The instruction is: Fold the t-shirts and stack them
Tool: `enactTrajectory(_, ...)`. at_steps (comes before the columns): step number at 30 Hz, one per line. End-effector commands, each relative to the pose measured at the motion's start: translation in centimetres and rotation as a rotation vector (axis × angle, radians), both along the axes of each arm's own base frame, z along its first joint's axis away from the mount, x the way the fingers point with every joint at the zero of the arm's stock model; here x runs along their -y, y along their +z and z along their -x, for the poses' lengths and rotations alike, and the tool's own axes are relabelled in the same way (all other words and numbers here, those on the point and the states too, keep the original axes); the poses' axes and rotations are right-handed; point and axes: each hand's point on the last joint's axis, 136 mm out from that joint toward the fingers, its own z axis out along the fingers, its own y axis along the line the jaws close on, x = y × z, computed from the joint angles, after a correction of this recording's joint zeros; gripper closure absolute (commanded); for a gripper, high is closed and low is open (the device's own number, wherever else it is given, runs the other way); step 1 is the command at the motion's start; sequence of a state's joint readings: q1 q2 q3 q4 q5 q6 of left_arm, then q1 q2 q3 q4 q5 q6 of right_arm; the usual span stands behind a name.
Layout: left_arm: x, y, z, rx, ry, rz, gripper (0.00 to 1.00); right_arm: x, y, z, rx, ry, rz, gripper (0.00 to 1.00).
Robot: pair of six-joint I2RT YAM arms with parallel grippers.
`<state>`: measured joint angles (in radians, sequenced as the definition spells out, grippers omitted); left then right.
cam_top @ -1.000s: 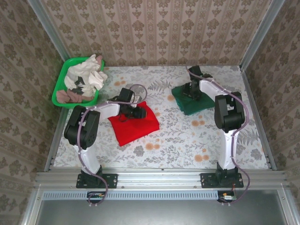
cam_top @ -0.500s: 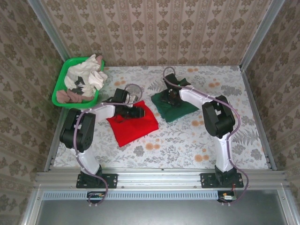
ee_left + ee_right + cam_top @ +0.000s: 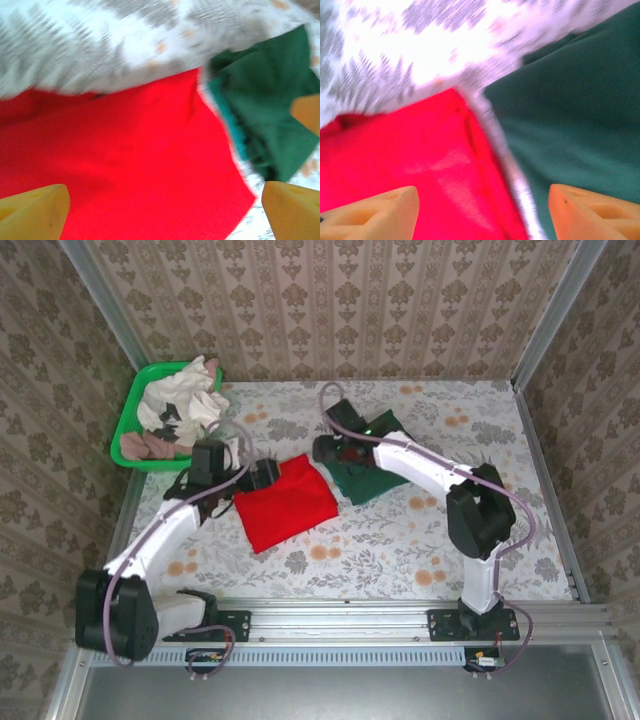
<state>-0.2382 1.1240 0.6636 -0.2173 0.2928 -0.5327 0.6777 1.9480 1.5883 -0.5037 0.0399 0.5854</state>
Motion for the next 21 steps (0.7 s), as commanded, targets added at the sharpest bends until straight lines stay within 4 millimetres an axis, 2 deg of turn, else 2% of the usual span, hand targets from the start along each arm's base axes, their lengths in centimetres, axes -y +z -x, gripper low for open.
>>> enactTrajectory(1, -3.2, -5.1, 3.4, -0.163, 0.188, 0.021, 0.02, -3.0, -3.6, 1.9, -0.070, 0.122, 0.012, 0.31)
enactTrajectory(4, -3.5, -6.8, 4.5, -0.183, 0.220, 0.087, 0.05, -4.1, -5.2, 1.7, -0.093, 0.151, 0.033, 0.32)
enactTrajectory(8, -3.4, -8.3, 4.9, -0.220, 0.216, 0.094, 0.06, -3.8, -7.5, 1.6, -0.123, 0.151, 0.128, 0.31)
enactTrajectory(10, -3.3, -8.8, 4.9, -0.241, 0.216, 0.101, 0.08, -3.8, -8.0, 1.7, -0.131, 0.158, 0.138, 0.29)
enactTrajectory(12, -3.2, -9.7, 4.9, -0.254, 0.223, 0.113, 0.15, -3.4, -8.3, 1.8, -0.123, 0.147, 0.171, 0.28)
enactTrajectory(15, -2.8, -10.6, 4.5, -0.273, 0.226, 0.141, 0.35, -2.4, -8.8, 1.7, -0.122, 0.127, 0.212, 0.26)
enactTrajectory(19, -1.6, -11.2, 3.8, -0.294, 0.204, 0.213, 0.47, -1.1, -9.3, 1.8, -0.138, 0.102, 0.244, 0.23)
enactTrajectory(21, -1.0, -11.1, 3.3, -0.288, 0.191, 0.243, 0.57, -0.7, -9.3, 1.8, -0.136, 0.098, 0.256, 0.23)
